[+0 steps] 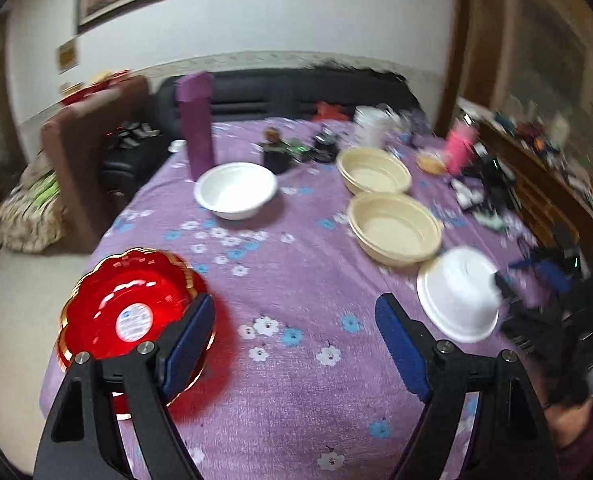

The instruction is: Organize plates and bowls

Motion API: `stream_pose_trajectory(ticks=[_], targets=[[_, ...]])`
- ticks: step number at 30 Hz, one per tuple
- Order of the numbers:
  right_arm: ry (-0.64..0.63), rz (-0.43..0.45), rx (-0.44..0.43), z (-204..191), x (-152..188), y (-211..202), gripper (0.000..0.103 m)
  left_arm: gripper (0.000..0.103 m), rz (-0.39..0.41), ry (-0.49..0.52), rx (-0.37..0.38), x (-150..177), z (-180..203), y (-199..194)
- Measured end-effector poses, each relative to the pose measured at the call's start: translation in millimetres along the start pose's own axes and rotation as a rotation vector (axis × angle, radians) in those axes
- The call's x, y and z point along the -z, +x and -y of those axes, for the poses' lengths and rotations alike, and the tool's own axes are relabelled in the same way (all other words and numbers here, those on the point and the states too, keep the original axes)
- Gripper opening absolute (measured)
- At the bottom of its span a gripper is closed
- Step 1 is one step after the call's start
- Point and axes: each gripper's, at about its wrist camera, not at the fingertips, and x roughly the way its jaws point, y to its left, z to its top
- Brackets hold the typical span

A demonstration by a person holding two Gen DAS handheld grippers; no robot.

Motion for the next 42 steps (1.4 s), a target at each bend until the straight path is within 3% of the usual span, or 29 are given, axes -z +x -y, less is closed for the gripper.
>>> stream_pose_trajectory(ticks=[4, 6, 8, 12, 20, 26, 34, 35, 36, 37, 39, 42], targets=[[0.016, -0.030, 0.077, 16, 0, -10, 0.091, 0.082, -0.006, 0.054, -0.016, -1, 1, 12], [0.009, -0.032, 0.089, 14, -6, -9, 0.091, 0.082, 0.012, 0.005, -0.008, -1, -5, 13], [0.013, -0.042, 0.058, 12, -17, -2, 0.091, 0.082, 0.030, -0.050, 0.010, 2, -10, 14], [0.044, -0.149, -0.077, 7, -52, 42, 0.091, 0.082, -0.031, -0.149, 0.033, 12, -17, 27], [0.150, -0.397, -0.202, -3, -83, 158, 0.091, 0.082, -0.068, -0.274, -0.030, 33, -24, 23], [0.147, -0.492, -0.213, -24, -90, 201, 0.091, 0.082, -0.094, -0.338, -0.023, 44, -34, 29], [0.037, -0.520, -0.152, -54, -93, 218, 0.091, 0.082, -0.107, -0.374, 0.036, 58, -39, 38], [0.023, -0.512, -0.149, -56, -93, 218, 0.088, 0.082, -0.109, -0.371, 0.033, 59, -40, 39], [0.004, -0.503, -0.145, -58, -92, 217, 0.077, 0.082, -0.112, -0.369, 0.032, 60, -41, 39], [-0.013, -0.504, -0.148, -60, -92, 217, 0.059, 0.082, -0.115, -0.366, 0.029, 62, -42, 39], [-0.032, -0.533, -0.202, -65, -91, 214, 0.043, 0.082, -0.118, -0.359, 0.016, 64, -45, 38], [-0.050, -0.564, -0.294, -74, -84, 200, 0.041, 0.082, -0.130, -0.350, 0.002, 66, -50, 37]])
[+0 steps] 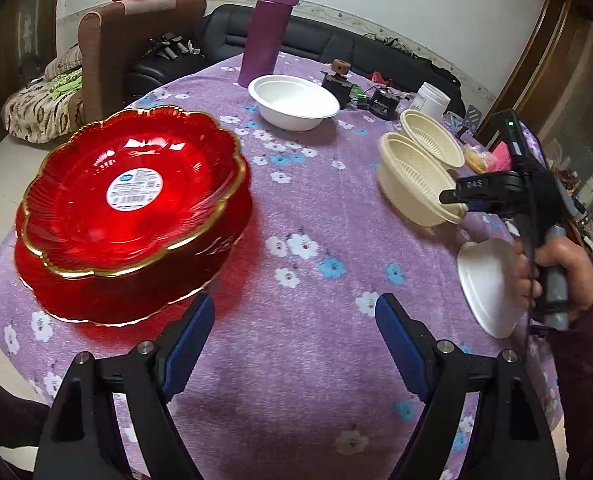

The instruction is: Organize plates and bowls

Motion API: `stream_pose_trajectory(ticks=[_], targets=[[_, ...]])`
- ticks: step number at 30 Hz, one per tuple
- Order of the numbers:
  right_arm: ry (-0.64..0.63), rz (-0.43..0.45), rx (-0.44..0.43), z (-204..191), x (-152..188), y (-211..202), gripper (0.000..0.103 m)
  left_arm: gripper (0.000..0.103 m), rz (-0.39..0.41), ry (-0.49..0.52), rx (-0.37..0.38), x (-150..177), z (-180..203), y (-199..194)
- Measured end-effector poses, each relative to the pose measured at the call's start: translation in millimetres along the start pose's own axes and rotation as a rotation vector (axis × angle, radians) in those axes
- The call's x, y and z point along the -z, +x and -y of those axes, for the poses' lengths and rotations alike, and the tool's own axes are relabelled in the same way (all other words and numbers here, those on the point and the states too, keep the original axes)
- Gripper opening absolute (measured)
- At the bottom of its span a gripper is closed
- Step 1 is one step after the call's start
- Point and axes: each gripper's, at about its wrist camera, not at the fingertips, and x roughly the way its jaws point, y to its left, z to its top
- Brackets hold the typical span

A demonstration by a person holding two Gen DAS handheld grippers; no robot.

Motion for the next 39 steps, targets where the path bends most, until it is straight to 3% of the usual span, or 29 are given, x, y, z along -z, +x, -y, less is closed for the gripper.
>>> stream_pose_trajectory(ticks=[5, 7, 10, 14, 19, 25, 27, 30, 33, 34, 35, 36, 38, 39], targets=[[-0.034, -0.099, -0.202, -14, 29, -5, 0.043, 0.082, 0.001, 0.019, -0.014, -8, 1, -6], [-0.015, -0.100, -0.232, -10, 37, -10, 0.051, 0.082, 0.011, 0.037, -0.021, -15, 5, -10], [0.020, -0.037, -0.222, 5, 41, -24, 0.069, 0.082, 0.019, 0.060, -0.014, -29, 17, -13], [0.079, 0.062, -0.199, 22, 41, -39, 0.069, 0.082, 0.029, 0.071, -0.003, -55, 41, -5], [0.117, 0.097, -0.221, 25, 33, -37, 0.069, 0.082, -0.008, 0.093, -0.026, -83, 71, 29], [0.099, 0.067, -0.213, 10, 20, -13, 0.069, 0.082, -0.179, 0.031, -0.025, -106, 77, 103], [0.112, 0.048, -0.227, 10, 20, -6, 0.069, 0.082, -0.202, 0.009, -0.028, -107, 76, 118], [0.107, 0.042, -0.224, 7, 22, -1, 0.063, 0.082, -0.231, -0.004, -0.035, -109, 77, 135], [0.104, 0.028, -0.232, 3, 23, 3, 0.042, 0.081, -0.264, -0.016, -0.060, -109, 76, 152], [0.103, 0.024, -0.238, 2, 23, 4, 0.034, 0.077, -0.282, -0.018, -0.063, -108, 76, 158], [0.102, 0.022, -0.242, 1, 23, 5, 0.032, 0.063, -0.295, -0.021, -0.066, -108, 75, 162], [0.100, 0.021, -0.249, 0, 24, 5, 0.027, 0.059, -0.306, -0.022, -0.070, -107, 74, 163], [0.095, 0.030, -0.263, -2, 26, 4, 0.027, 0.041, -0.289, 0.000, -0.072, -108, 79, 159], [0.092, 0.039, -0.271, -3, 27, 1, 0.027, 0.039, -0.294, -0.002, -0.051, -107, 80, 157]])
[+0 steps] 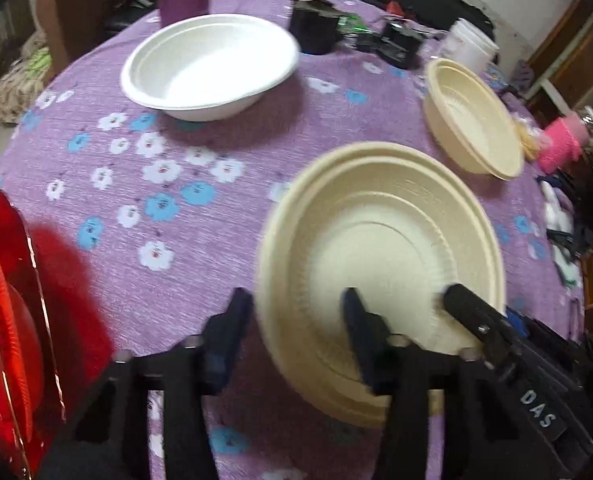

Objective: Organize plates and bowls
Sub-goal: 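Grasp the rim of the large beige bowl with the left tool and lift, then lower the large beige bowl onto the red plate stack, open left tool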

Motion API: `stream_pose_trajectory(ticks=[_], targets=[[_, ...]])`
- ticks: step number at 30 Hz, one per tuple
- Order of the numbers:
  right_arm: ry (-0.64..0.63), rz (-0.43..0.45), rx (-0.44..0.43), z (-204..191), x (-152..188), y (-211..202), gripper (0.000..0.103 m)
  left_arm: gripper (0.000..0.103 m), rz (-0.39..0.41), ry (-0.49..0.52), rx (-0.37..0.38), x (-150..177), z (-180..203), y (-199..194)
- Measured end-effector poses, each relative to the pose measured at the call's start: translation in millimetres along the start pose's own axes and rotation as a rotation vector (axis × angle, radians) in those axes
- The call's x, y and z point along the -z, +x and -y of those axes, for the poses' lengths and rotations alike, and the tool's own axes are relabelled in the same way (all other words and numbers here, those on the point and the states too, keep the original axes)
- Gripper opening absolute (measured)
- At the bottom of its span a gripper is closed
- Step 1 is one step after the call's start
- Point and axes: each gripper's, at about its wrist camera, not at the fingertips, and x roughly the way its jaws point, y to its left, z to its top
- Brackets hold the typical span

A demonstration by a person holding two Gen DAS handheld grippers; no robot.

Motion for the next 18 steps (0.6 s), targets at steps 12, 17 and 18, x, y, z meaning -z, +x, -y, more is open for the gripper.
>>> stream_pose_trajectory(ticks=[12, 17, 18], targets=[[-0.066, 0.146, -0.069, -35, 23, -72, 0.026, 0.039, 0.171, 0.040, 0.014, 40, -2, -85], [-0.113, 0.161, -0.135, -71, 35, -87, 0.026, 0.043, 0.264, -0.002, -0.008, 60, -35, -128], [-0.127, 0.157, -0.155, -83, 38, -87, 0.026, 0.043, 0.276, -0.013, -0.014, 63, -42, -134]])
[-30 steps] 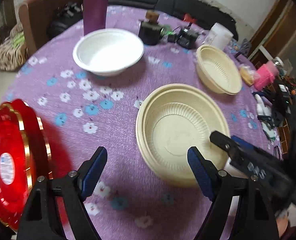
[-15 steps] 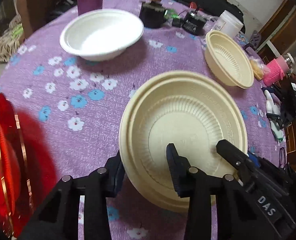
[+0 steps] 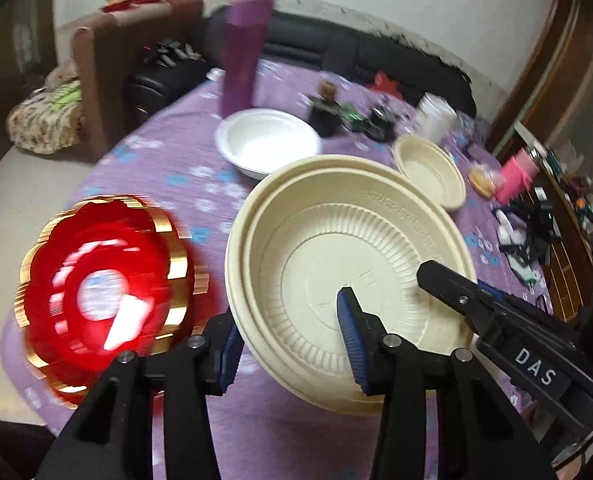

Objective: Organize plates and bowls
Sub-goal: 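Lower the large beige bowl onto the red plate stack, open left tool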

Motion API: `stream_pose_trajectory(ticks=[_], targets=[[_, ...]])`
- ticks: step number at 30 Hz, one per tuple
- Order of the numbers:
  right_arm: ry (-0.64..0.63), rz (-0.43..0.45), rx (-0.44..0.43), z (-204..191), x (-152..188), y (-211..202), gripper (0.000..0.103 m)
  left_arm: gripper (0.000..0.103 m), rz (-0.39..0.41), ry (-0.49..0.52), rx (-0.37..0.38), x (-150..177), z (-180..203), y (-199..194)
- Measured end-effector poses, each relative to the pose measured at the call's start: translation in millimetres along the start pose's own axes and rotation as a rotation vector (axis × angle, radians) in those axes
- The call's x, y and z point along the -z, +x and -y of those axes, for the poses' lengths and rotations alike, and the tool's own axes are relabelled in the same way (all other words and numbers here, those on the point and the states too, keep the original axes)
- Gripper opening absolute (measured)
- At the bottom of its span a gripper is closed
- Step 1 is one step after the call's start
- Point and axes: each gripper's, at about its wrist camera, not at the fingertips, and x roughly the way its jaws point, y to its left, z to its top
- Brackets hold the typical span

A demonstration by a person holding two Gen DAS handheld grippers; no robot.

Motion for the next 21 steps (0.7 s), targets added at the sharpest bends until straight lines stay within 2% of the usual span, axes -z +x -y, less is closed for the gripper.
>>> stream_pose_trajectory(ticks=[4, 9, 13, 17, 21], targets=[[-0.043, -0.027, -0.058, -44, 5, 16, 0.027, 0.044, 0.054, -0.063, -0.056, 6, -46, -28], [-0.118, -0.062, -0.097, -103, 10, 45, 0.027, 0.044, 0.085, -0.149, -0.125, 7, -100, -42], [-0.182, -0.085, -0.077, -139, 13, 72, 0.027, 0.044, 0.069, -0.174, -0.172, 5, -131, -33], [-0.198, -0.120, -0.048, -149, 18, 95, 0.027, 0.044, 0.030, -0.183, -0.192, 5, -147, -14], [-0.214, -0.131, -0.013, -156, 22, 106, 0.029, 0.048, -0.004, -0.194, -0.175, 9, -158, -3]])
